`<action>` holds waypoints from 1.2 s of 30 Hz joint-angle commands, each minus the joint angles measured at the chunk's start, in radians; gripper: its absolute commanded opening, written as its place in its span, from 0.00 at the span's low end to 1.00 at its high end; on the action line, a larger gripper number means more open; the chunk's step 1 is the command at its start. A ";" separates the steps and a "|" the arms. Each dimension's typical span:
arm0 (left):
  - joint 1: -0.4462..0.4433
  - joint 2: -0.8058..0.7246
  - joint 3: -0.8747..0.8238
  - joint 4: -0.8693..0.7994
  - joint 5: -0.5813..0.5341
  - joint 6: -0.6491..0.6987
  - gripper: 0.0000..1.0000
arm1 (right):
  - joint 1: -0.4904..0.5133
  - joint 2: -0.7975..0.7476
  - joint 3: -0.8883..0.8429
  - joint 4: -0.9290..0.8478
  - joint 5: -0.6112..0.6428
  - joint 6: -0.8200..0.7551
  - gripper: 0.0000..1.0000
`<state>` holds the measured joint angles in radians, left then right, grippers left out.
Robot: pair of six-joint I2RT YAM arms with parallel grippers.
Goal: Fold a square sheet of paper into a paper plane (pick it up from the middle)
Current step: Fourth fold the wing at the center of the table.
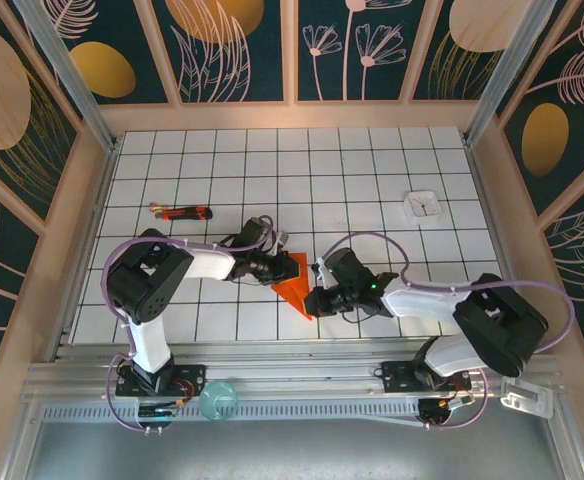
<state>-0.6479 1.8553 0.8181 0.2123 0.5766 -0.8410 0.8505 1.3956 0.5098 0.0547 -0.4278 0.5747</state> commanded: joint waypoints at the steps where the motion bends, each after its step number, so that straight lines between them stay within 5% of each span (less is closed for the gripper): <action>1: 0.008 0.068 -0.030 -0.128 -0.107 0.032 0.16 | -0.007 0.038 0.013 0.042 -0.017 -0.015 0.00; 13: 0.007 0.055 0.006 -0.149 -0.100 0.037 0.17 | -0.021 0.092 -0.094 0.081 -0.002 0.001 0.00; 26: 0.007 -0.054 0.182 -0.227 -0.091 0.038 0.41 | -0.021 0.067 -0.184 0.085 0.023 0.062 0.00; 36: -0.021 -0.306 -0.060 -0.087 -0.093 -0.141 0.44 | -0.021 0.069 -0.195 0.119 0.023 0.119 0.00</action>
<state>-0.6521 1.6012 0.8349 0.0818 0.4946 -0.9001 0.8310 1.4460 0.3649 0.3130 -0.4492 0.6640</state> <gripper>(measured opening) 0.446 0.042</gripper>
